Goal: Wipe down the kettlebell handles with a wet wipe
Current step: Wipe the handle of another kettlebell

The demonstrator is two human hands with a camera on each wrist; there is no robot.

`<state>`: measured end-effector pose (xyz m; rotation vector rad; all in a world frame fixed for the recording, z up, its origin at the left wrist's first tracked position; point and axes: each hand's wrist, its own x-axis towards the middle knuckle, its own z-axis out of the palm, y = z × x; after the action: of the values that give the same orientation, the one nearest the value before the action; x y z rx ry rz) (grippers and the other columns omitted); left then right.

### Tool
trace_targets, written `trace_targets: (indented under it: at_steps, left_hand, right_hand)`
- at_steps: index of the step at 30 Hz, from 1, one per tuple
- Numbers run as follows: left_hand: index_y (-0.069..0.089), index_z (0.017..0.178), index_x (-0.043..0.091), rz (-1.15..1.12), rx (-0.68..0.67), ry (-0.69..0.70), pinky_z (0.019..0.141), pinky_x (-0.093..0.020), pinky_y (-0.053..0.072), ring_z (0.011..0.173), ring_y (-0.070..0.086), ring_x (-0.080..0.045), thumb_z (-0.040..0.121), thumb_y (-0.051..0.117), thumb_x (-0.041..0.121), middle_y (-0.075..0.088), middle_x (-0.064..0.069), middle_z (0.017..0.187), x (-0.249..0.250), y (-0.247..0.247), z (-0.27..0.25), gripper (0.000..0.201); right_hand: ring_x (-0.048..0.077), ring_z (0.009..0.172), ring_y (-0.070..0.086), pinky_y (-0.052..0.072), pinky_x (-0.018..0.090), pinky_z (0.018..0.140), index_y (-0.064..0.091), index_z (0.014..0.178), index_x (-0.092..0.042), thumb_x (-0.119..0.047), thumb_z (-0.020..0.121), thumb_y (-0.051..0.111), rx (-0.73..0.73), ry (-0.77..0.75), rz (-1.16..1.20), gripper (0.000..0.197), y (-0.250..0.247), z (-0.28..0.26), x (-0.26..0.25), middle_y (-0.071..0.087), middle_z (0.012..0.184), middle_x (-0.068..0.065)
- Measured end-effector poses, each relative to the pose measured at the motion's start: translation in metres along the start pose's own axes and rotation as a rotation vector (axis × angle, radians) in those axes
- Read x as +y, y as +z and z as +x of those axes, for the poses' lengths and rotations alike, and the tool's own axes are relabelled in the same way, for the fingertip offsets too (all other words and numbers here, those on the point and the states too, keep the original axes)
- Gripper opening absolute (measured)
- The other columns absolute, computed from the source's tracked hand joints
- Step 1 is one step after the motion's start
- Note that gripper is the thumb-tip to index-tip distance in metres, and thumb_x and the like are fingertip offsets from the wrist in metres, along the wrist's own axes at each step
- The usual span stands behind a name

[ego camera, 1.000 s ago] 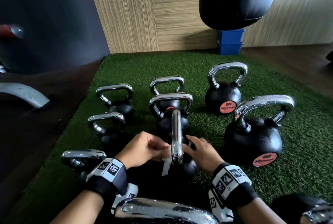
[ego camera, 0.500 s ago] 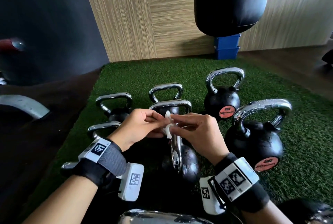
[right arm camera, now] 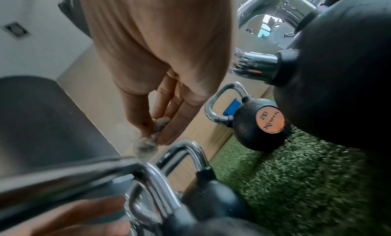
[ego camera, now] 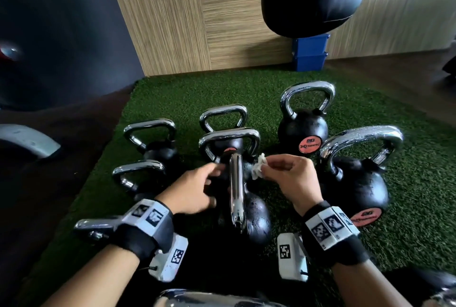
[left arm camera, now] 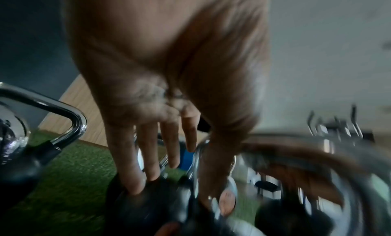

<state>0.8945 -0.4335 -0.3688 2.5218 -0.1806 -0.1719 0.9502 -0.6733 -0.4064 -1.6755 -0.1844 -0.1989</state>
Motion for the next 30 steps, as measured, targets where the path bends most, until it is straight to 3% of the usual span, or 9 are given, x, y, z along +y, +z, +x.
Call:
trace_targets:
  at_steps: [2,3,6,9,12,17,22,26,30]
  left_hand:
    - [0.032,0.154,0.027,0.101,-0.179,0.117,0.103,0.003,0.024,0.128,0.040,0.005,0.060,0.098,0.016,0.038,0.023,0.141,-0.004,0.021,-0.001,0.115]
    - [0.027,0.154,0.028,0.113,-0.243,0.168,0.106,0.004,0.016,0.132,0.031,0.009,0.053,0.101,0.024,0.033,0.024,0.143,-0.003,0.032,-0.001,0.126]
    - [0.028,0.154,0.019,0.229,-0.203,0.265,0.125,-0.021,0.009,0.148,0.021,-0.011,0.050,0.101,0.044,0.028,0.004,0.157,0.001,0.061,0.003,0.130]
    - [0.036,0.151,0.010,0.190,-0.096,0.295,0.126,-0.031,0.015,0.150,0.025,-0.025,0.057,0.098,0.045,0.034,-0.009,0.157,0.006,0.072,0.004,0.118]
    - [0.029,0.154,0.009,0.096,-0.062,0.271,0.126,-0.036,0.019,0.152,0.024,-0.023,0.055,0.099,0.043,0.030,-0.008,0.160,0.003,0.074,0.004,0.126]
    - [0.040,0.148,0.010,0.004,-0.063,0.227,0.121,-0.040,0.031,0.144,0.038,-0.027,0.055,0.101,0.038,0.041,-0.011,0.150,-0.004,0.077,0.005,0.114]
    - [0.038,0.149,0.013,0.010,-0.071,0.219,0.120,-0.039,0.033,0.142,0.039,-0.022,0.055,0.100,0.045,0.041,-0.006,0.149,-0.012,0.078,0.010,0.117]
    - [0.041,0.148,0.014,0.093,-0.099,0.234,0.120,-0.036,0.032,0.141,0.040,-0.020,0.057,0.097,0.050,0.042,-0.005,0.149,-0.015,0.079,0.016,0.113]
    - [0.042,0.146,0.017,0.106,-0.157,0.165,0.118,-0.038,0.037,0.136,0.045,-0.018,0.055,0.094,0.059,0.047,-0.001,0.144,-0.022,0.076,0.021,0.113]
  right_hand:
    - [0.006,0.073,0.075,0.064,0.034,0.076,0.080,0.075,-0.031,-0.028,0.062,0.088,-0.007,0.069,-0.084,0.016,0.009,0.006,0.018,0.077,0.075,-0.011]
    - [0.005,0.074,0.075,0.064,0.035,0.078,0.079,0.076,-0.030,-0.023,0.065,0.089,-0.015,0.098,-0.109,0.016,0.015,0.009,0.025,0.077,0.075,-0.011]
    - [0.004,0.076,0.074,0.063,0.035,0.082,0.080,0.088,-0.028,-0.018,0.070,0.089,-0.052,0.132,-0.153,0.022,0.033,0.016,0.039,0.078,0.079,-0.010]
    - [0.011,0.083,0.075,0.062,0.039,0.086,0.081,0.100,-0.019,-0.018,0.076,0.086,-0.114,0.152,-0.166,0.025,0.042,0.020,0.049,0.079,0.089,-0.003]
    - [0.016,0.087,0.076,0.061,0.041,0.086,0.081,0.097,-0.019,-0.020,0.082,0.082,-0.184,0.145,-0.197,0.015,0.043,0.018,0.058,0.080,0.089,-0.003]
    - [0.018,0.078,0.076,0.062,0.039,0.078,0.082,0.091,-0.012,-0.016,0.085,0.079,-0.103,0.058,-0.281,0.007,0.050,0.025,0.047,0.079,0.082,0.004]
    - [-0.010,0.081,0.062,0.047,0.002,0.067,0.082,0.096,-0.017,-0.009,0.083,0.076,-0.014,-0.203,-0.288,0.017,0.052,0.034,0.031,0.079,0.088,-0.001]
    - [0.017,0.089,0.074,0.060,0.035,0.084,0.080,0.104,-0.011,-0.006,0.087,0.074,-0.122,-0.095,-0.294,0.019,0.050,0.037,0.023,0.079,0.098,0.009]
    - [0.019,0.088,0.071,0.052,0.019,0.076,0.079,0.106,-0.015,0.002,0.087,0.070,-0.053,-0.297,-0.372,0.027,0.047,0.035,0.009,0.077,0.100,0.006]
